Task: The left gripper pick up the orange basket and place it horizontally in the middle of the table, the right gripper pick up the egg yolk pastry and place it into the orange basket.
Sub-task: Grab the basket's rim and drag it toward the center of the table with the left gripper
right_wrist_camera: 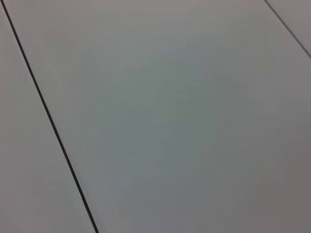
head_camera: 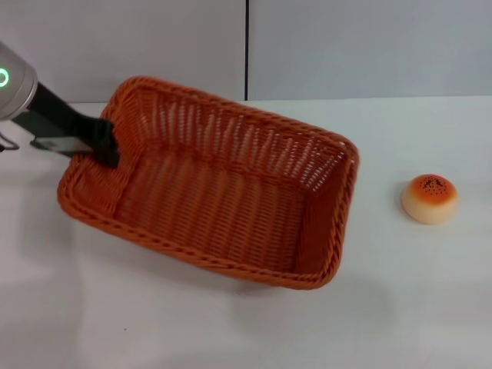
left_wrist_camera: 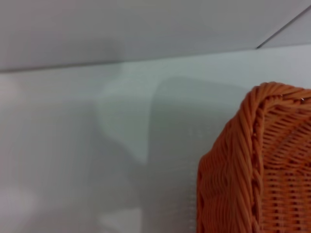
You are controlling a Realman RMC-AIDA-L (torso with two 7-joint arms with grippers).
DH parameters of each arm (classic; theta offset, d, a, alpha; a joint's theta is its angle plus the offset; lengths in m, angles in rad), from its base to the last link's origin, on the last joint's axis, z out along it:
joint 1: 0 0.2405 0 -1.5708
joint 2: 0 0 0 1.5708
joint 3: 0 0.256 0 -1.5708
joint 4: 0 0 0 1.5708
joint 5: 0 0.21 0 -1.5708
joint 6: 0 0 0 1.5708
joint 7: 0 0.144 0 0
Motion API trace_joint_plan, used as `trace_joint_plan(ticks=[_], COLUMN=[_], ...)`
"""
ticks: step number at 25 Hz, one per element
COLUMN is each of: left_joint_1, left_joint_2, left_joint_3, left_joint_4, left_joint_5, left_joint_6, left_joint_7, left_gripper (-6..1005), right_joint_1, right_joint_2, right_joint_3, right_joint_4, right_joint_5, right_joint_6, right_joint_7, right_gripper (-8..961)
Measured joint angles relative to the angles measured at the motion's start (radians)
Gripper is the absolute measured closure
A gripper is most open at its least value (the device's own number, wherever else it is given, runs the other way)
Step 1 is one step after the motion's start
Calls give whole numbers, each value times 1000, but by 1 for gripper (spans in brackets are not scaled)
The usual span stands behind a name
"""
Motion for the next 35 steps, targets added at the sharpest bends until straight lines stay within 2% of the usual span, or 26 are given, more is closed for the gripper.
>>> trace_joint_plan(ticks=[3,6,17,25,35], left_joint_1=[-1,-17,-3,31,106], left_joint_2=[0,2,0,0,0], left_joint_3=[-4,-50,-31,23,19], left_joint_4=[-6,-58,-71,-73,-67], left_joint_5=[16,64,36,-50,-174], left_joint_6=[6,38,73,94,74], left_joint_7=[0,-1,0,3,3], left_gripper=[824,827,859,862,866], right_joint_1=[9,17,24,21,28], right_joint_2=[-1,-1,2,7,7], right_joint_3=[0,0,-2,0,-10], right_joint_4=[-2,-3,-3,0,3], right_joint_5=[0,1,1,0,0], right_joint_6=[-11,-29,-50,-61,-63], right_joint_7=[0,0,-1,-1,-1], right_gripper=[367,367,366,366,366])
